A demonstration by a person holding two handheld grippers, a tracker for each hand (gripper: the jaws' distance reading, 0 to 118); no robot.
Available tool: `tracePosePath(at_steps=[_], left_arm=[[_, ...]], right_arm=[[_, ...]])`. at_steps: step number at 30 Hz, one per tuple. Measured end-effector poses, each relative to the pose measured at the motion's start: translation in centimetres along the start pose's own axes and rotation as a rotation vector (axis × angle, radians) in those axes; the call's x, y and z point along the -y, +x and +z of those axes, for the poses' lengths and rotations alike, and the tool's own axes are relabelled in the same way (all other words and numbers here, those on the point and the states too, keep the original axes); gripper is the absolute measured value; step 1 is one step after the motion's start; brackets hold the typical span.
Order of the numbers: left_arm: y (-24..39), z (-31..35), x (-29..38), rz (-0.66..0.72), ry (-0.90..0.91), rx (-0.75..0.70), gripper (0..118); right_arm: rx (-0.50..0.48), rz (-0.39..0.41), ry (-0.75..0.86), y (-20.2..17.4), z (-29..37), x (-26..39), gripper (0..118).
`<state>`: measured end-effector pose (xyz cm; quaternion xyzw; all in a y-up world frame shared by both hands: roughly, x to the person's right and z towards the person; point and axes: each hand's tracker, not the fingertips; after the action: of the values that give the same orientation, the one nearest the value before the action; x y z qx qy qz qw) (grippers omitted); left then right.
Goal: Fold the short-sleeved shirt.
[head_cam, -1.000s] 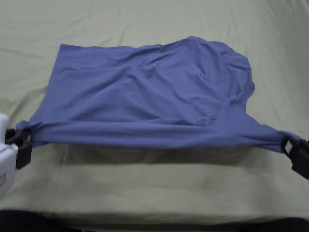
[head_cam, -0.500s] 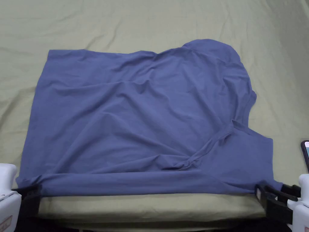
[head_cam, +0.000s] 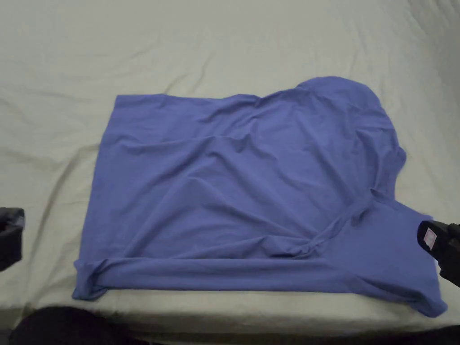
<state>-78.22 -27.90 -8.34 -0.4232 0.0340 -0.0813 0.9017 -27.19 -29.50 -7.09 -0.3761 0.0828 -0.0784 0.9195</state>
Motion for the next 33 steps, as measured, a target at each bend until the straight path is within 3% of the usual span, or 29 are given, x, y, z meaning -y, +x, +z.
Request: tracePosePath(at_steps=[4, 5, 6, 7, 8, 14, 15, 16, 17, 18, 21, 22, 23, 24, 25, 26, 29, 32, 33], left_arm=[[0.6, -3.8, 2.8, 0.028, -0.166, 0.089, 2], [0.6, -5.2, 3.5, 0.077, -0.213, 0.122, 13], [0.5, -6.7, 4.1, 0.113, -0.263, 0.172, 36], [-0.2, -8.5, 4.7, 0.158, -0.311, 0.212, 76], [-0.1, -10.0, 5.3, 0.179, -0.366, 0.213, 96], [2.5, -13.0, 5.6, 0.063, -0.362, 0.193, 94], [2.1, -12.9, 5.4, 0.085, -0.358, 0.183, 86], [2.0, -12.9, 5.3, 0.112, -0.327, 0.202, 52], [1.8, -13.1, 5.2, 0.160, -0.301, 0.248, 0], [2.0, -12.7, 5.3, 0.187, -0.283, 0.238, 0], [2.9, -11.4, 5.0, 0.102, -0.290, 0.181, 0], [2.9, -10.9, 4.9, 0.106, -0.288, 0.199, 0], [2.5, -10.3, 4.1, 0.119, -0.287, 0.210, 0], [2.5, -9.7, 3.9, 0.136, -0.278, 0.214, 0], [2.5, -9.1, 3.8, 0.148, -0.260, 0.215, 0], [2.5, -8.5, 3.7, 0.159, -0.243, 0.222, 0], [2.7, -7.3, 3.2, 0.178, -0.233, 0.231, 0], [2.9, -7.6, 3.1, 0.180, -0.241, 0.221, 0], [3.0, -7.9, 3.1, 0.183, -0.251, 0.218, 0]], right_arm=[[0.027, 0.040, -0.014, -1.7, -0.2, 0.2, 2], [0.024, 0.040, -0.019, -1.8, -0.3, 0.3, 2], [0.009, 0.036, -0.036, -2.0, -0.5, 0.9, 2], [-0.002, 0.033, -0.048, -2.2, -0.7, 1.0, 2], [-0.012, 0.035, -0.062, -2.3, -1.0, 1.1, 2], [-0.014, 0.042, -0.126, -3.1, -2.4, 2.5, 2], [-0.011, 0.038, -0.139, -3.1, -2.7, 2.6, 2], [-0.007, 0.038, -0.151, -3.0, -2.9, 2.7, 2], [0.001, 0.038, -0.162, -2.9, -3.1, 2.9, 2], [0.008, 0.039, -0.173, -2.7, -2.9, 3.2, 2], [0.027, 0.029, -0.222, -1.6, -3.0, 3.5, 3], [0.038, 0.010, -0.237, -0.5, -3.2, 4.0, 20], [0.070, -0.011, -0.242, 0.1, -3.1, 4.3, 76], [0.098, -0.031, -0.243, 0.8, -3.3, 4.6, 111], [0.102, -0.043, -0.259, 1.5, -3.6, 4.9, 118], [0.099, -0.058, -0.204, 2.4, -3.6, 5.2, 118], [0.124, -0.171, -0.296, 5.4, -5.7, 5.3, 118], [0.149, -0.224, -0.325, 7.5, -9.3, 5.7, 118], [0.137, -0.248, -0.382, 7.9, -10.5, 5.7, 106]])
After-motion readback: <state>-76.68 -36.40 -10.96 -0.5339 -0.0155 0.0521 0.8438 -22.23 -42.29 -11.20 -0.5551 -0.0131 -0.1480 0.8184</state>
